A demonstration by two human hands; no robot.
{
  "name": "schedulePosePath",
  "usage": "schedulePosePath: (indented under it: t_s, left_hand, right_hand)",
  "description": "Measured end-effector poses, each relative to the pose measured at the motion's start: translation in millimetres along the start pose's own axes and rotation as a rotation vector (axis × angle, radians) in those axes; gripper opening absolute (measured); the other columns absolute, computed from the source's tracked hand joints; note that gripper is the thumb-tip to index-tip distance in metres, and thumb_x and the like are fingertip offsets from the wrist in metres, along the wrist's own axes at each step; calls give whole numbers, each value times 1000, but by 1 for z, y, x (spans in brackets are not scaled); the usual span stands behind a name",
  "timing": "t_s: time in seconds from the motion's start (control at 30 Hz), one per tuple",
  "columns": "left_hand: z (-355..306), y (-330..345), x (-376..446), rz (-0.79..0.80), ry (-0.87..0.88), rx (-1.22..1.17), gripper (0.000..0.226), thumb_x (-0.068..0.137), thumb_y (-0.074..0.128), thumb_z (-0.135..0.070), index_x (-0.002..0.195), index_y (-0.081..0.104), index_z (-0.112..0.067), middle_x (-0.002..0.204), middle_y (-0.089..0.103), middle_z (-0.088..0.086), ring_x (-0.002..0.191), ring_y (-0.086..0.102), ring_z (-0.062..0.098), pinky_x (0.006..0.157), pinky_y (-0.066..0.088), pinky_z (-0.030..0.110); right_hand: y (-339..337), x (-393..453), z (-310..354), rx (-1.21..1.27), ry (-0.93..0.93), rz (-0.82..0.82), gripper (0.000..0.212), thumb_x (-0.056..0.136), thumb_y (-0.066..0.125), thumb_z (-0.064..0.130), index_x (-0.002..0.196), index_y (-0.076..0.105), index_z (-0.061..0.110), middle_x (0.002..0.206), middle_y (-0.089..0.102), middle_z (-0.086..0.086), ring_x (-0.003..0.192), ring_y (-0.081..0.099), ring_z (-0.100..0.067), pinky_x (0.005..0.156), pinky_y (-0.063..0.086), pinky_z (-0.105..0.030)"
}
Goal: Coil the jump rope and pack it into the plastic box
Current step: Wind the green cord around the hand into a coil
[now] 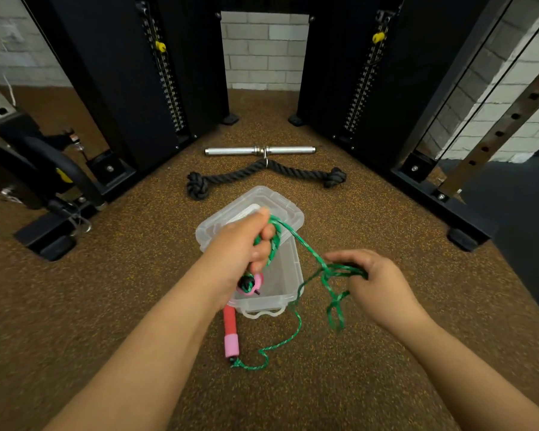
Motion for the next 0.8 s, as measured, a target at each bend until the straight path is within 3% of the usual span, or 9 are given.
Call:
schedulePosePath:
  t_s: [0.07,0.17,0.3,0.37,0.43,0.5,0.57,0.67,0.8]
  left_hand:
    - [0,8,-2,93,1,113,39,97,38,-38,63,43,-19,43,28,-8,40,26,10,46,25,26]
    - [1,16,-4,169,-9,145,39,96,40,-38,63,43,-18,43,29,-8,39,28,10,45,27,24]
    - [3,14,-5,171,-16,108,40,96,40,-38,62,43,-19,43,28,-8,37,27,9,42,26,22]
    - [2,9,-5,151,-19,57,40,96,40,-38,61,43,-19,42,27,-8,38,26,9,42,24,22]
    - [1,5,-4,122,-17,-34,41,96,39,-37,60,43,-19,40,26,-9,38,23,9,41,22,20]
    - [-2,3,-4,95,-16,-189,41,97,38,-35,59,43,-19,40,26,-9,37,22,8,40,21,19]
    - [-4,1,-2,64,-18,-346,40,97,38,-34,61,44,-19,39,26,-9,36,24,7,37,23,17]
    - [-4,1,-2,-1,-33,-447,34,97,39,-34,72,54,-16,42,33,-8,41,30,8,42,29,16]
    - [-2,3,-1,-2,-6,-352,35,100,33,-27,107,63,-10,60,65,-5,51,53,7,57,42,21]
  right_hand:
    - [3,0,5,-16,-37,86,62,78,51,-9,119,58,37,123,52,15,105,58,-9,73,49,-16]
    - [16,-1,22,322,-130,240,58,83,56,0,133,49,28,134,53,12,124,52,-11,105,43,-32]
    - [28,-7,33,507,-137,361,20,94,52,11,108,63,20,93,69,3,92,64,-10,86,50,-29]
    - [21,-4,29,537,-60,260,17,93,51,23,95,68,20,70,64,7,81,65,-18,83,51,-37]
    - [12,0,24,566,-8,144,20,93,49,26,93,68,19,59,61,14,73,62,-16,77,53,-33]
    - [9,0,21,422,-26,79,20,96,47,24,90,67,23,56,57,14,61,56,-10,65,49,-26]
    - [16,-4,17,144,-98,106,19,96,46,30,86,63,31,60,55,9,57,52,-16,58,46,-31]
    - [34,-15,18,-196,-325,192,17,98,41,35,95,57,31,77,57,13,71,55,-12,68,44,-32]
    - [48,-27,31,-410,-517,198,31,96,27,45,97,51,25,87,62,3,83,60,-21,72,42,-34]
Point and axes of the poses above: each hand's wrist, its own x-axis towards the middle knuckle, its own y-axis out of the palm, z = x × y, the point moved 3 cm from there along x, towards the middle knuckle
